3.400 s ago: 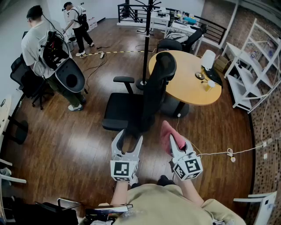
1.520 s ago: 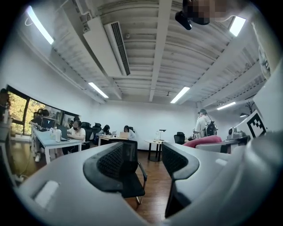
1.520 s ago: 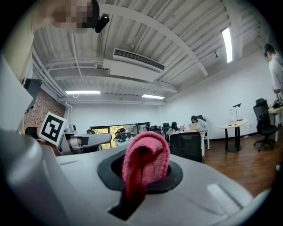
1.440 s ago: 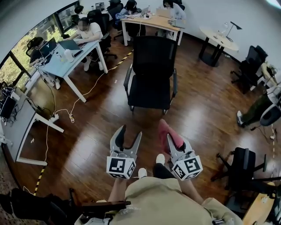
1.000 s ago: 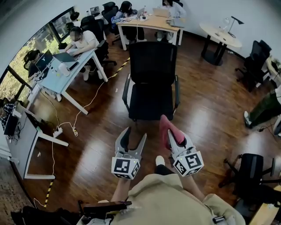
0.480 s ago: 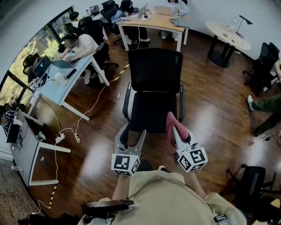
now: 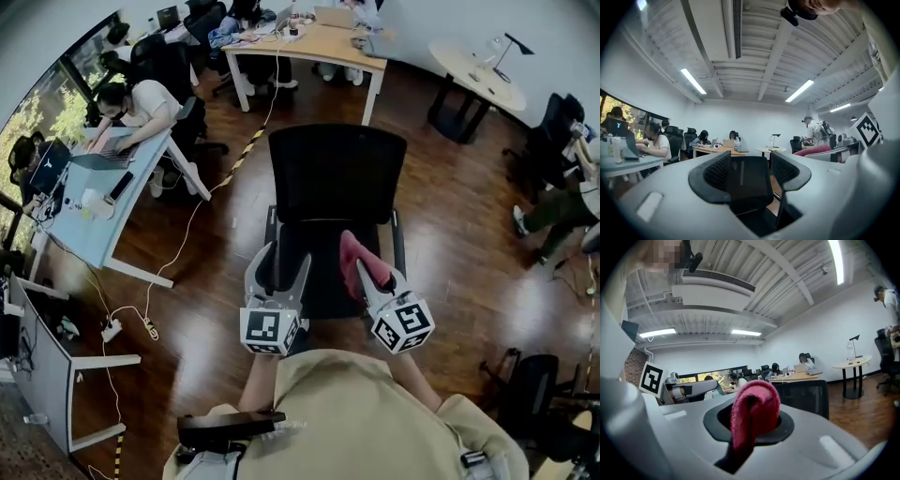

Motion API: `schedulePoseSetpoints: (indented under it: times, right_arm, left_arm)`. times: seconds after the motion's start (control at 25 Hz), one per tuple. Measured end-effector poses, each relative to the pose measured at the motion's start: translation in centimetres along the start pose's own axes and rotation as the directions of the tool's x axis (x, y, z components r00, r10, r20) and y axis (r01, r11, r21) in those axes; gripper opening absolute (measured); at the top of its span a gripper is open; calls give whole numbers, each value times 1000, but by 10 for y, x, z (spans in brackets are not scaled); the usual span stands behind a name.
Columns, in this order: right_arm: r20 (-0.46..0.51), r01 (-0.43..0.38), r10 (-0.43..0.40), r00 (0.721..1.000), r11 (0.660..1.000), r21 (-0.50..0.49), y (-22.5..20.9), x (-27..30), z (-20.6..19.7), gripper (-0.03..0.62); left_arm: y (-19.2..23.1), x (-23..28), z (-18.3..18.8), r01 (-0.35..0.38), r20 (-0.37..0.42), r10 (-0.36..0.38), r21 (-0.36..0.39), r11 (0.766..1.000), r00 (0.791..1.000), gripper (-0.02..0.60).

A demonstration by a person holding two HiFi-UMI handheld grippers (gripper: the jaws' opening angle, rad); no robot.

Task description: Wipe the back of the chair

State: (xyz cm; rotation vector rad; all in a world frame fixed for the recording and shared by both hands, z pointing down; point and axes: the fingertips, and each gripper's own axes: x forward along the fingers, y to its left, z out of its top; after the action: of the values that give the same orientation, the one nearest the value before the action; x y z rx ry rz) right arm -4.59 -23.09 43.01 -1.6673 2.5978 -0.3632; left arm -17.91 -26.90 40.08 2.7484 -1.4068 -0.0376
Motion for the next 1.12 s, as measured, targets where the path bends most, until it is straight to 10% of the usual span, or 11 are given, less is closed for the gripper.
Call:
schedulePoseSetpoints:
  times: [0.4,0.88,1.12]
  right_arm:
    - [-92,32,-33,995,999,-8,-41,149,-15,32]
    - [-155,-272,270,950,962,12,-64,429,-38,32]
    - [-185,-171,175,967,985,38,-121,463,-65,32]
  left_arm:
    - [112,80,-11,12,-29,-13,-41,999,999,250]
    - [187,119,-30,-236,-77,233,-25,972,969,244]
    - [181,141,-50,-220,-123,216,-19,975,969,244]
